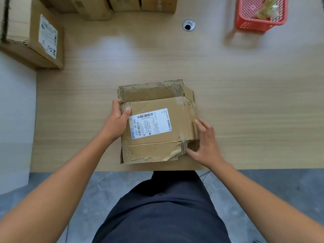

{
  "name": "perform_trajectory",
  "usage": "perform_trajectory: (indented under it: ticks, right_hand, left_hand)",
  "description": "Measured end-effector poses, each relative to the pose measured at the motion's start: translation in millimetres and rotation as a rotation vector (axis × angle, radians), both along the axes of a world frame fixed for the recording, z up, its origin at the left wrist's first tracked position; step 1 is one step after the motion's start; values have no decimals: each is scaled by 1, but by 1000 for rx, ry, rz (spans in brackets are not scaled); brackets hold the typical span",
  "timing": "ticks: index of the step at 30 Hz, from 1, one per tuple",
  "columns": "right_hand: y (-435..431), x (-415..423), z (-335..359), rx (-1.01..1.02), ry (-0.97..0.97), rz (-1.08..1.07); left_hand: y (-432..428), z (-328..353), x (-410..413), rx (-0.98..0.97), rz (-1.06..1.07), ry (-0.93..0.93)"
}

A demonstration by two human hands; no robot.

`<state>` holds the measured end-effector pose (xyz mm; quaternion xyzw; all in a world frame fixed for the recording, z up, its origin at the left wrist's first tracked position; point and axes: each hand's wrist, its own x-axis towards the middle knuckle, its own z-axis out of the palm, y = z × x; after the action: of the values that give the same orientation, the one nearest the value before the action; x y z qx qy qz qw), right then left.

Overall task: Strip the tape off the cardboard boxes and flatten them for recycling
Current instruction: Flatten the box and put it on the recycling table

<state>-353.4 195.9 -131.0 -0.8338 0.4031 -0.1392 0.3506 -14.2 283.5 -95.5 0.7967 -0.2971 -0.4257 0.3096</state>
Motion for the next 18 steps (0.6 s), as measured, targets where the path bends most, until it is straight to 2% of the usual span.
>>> perform_trajectory:
  ticks: [4,6,8,10,13,18]
  right_hand:
    - [8,22,-17,-284,-68,-156]
    - [15,32,-24,-317,-117,-243]
    - [23,34,-32,-259,-147,-289]
    - [28,23,-32,-172,-182,-213]
    - [23,-10,-20,-78,-163,29]
    - [1,-33,6,146,91,232]
  left_hand:
    - [1,-7,4,-30,34,5]
    - [2,-9,4,-59,72,11]
    - [1,-11,-1,-88,68,11]
    - [0,-13,-1,-111,75,11]
    - [1,-13,14,-80,107,-20]
    - [5,-20,21,-42,132,-61]
